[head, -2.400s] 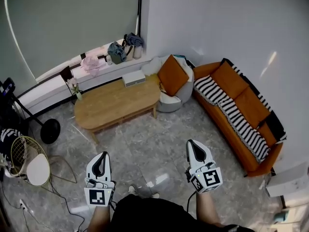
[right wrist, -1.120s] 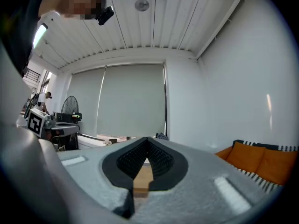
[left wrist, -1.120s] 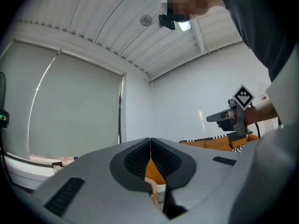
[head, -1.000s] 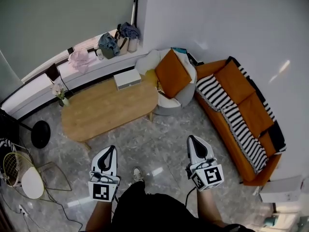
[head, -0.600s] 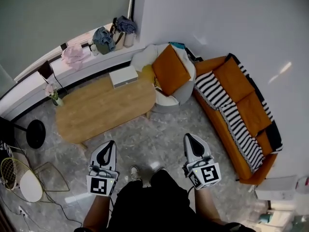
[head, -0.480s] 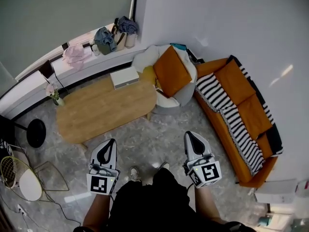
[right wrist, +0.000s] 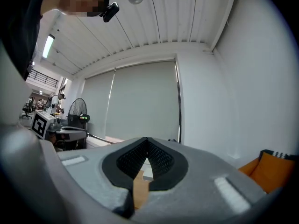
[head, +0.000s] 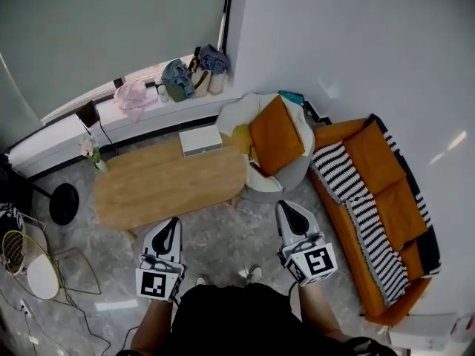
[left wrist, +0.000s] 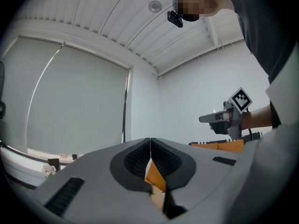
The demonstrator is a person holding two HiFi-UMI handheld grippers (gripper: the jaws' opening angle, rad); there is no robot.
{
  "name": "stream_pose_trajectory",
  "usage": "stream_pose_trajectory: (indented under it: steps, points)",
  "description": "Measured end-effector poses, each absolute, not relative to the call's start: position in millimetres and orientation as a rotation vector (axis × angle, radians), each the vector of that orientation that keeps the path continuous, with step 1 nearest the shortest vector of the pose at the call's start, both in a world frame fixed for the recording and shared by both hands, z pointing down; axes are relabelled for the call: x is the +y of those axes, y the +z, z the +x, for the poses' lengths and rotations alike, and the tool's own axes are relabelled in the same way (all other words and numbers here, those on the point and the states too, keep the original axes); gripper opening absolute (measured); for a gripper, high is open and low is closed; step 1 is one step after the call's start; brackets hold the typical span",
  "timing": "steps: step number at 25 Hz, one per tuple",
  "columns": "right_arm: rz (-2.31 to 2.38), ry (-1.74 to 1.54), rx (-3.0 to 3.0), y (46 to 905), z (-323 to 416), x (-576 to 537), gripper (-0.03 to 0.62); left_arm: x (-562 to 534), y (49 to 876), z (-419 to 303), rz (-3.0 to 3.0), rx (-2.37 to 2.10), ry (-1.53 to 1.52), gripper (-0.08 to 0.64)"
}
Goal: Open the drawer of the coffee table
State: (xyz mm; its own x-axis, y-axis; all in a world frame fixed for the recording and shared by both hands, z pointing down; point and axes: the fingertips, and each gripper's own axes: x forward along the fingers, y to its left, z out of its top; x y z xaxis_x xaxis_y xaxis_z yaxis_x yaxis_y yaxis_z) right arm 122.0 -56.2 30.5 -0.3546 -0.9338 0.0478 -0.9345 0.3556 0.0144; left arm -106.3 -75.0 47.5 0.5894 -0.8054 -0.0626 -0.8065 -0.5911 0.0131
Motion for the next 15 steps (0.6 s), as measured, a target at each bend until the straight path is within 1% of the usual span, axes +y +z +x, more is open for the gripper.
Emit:
stream_pose_trajectory:
  steps: [3,7,11,15]
  points:
    - [1.731,0.024,-2.564,31.4,153.2,-70.6,0.000,-84.7,42.6,-82.5,-2.746,1.449,0.104,0.008]
    - [1.649,0.018,-2.578,34.6,171.1,-85.9,0.000,-91.9,40.2,-69.6,-2.706,1.527,0.120,0.008]
    - [1.585,-0.033,-2.614,26.3,177.1,-101.8,0.000,-93.8,40.1,-59.7,-2.683,1.569,0.128,0.008]
    - [1.541,-0.014,-2.632,34.2,169.1,-112.3,0.000,-96.6,44.5,-63.6,-2.681,1.594,0.120,0.008]
